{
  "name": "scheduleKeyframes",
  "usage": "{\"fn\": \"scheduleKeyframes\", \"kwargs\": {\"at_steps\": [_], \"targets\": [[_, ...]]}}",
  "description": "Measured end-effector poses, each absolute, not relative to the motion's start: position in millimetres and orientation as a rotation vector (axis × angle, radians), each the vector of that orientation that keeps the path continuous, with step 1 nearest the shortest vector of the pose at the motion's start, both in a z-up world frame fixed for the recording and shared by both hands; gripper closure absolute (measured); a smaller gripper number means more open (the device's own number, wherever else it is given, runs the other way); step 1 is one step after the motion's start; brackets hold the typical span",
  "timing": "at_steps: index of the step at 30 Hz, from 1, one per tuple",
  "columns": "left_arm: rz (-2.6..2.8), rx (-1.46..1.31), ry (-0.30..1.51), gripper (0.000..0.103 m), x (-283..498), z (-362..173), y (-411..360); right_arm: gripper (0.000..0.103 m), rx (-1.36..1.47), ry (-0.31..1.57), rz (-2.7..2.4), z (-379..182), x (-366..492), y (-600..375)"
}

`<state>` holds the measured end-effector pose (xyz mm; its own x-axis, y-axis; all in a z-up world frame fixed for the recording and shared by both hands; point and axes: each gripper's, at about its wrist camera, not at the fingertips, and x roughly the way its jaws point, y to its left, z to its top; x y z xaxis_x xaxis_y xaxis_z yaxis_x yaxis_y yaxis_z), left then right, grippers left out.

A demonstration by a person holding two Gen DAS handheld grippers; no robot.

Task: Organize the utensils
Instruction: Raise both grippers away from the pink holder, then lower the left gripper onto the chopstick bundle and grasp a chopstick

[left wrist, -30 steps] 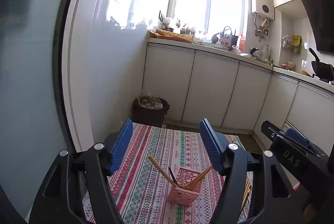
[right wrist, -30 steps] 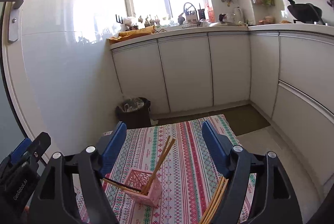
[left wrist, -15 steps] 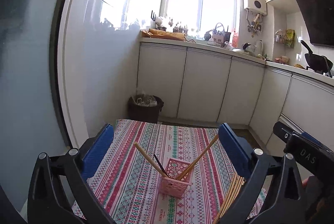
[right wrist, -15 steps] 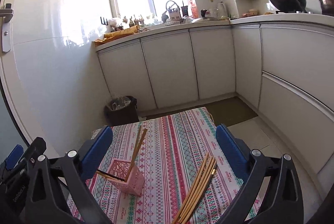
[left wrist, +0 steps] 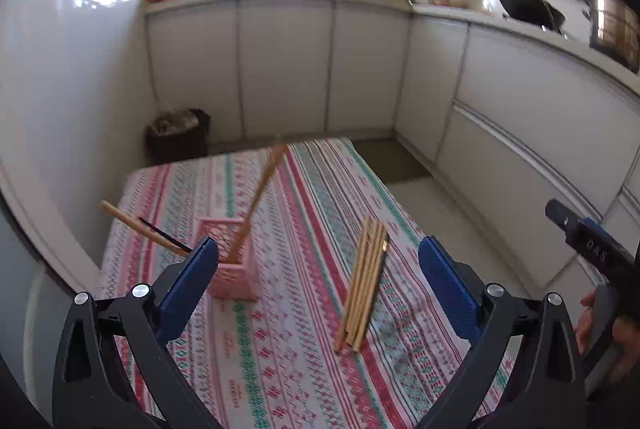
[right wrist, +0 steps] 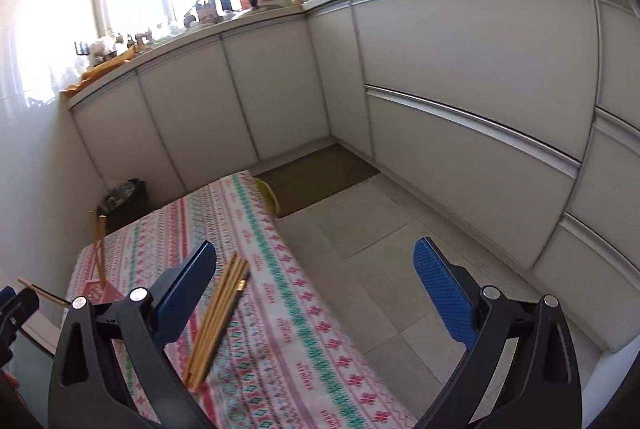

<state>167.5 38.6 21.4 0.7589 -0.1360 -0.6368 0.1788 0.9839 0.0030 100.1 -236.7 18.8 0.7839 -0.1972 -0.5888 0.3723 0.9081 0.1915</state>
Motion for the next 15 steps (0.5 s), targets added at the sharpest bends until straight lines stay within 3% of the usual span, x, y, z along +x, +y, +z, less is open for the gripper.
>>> {"fn": "scheduleKeyframes", "kwargs": {"at_steps": [8,11,13,15], "targets": [[-0.238,0.178,1.175,0.007,290,-78,-36,0.007,0.459,0.735,-0.284,-9,116,-271],[-0.222,0.195,1.251,0.023,332,-103,-50,0.007,0.545,0.79,-0.257,-17,122,-277],[-0.198,0.215,1.298,0.044,358,-119,-59,0.007,0.584,0.825,-0.231,-23,127,-277],[-0.172,0.248,1.323,0.051,377,-129,-66,0.007,0.594,0.85,-0.204,-27,131,-275]]}}
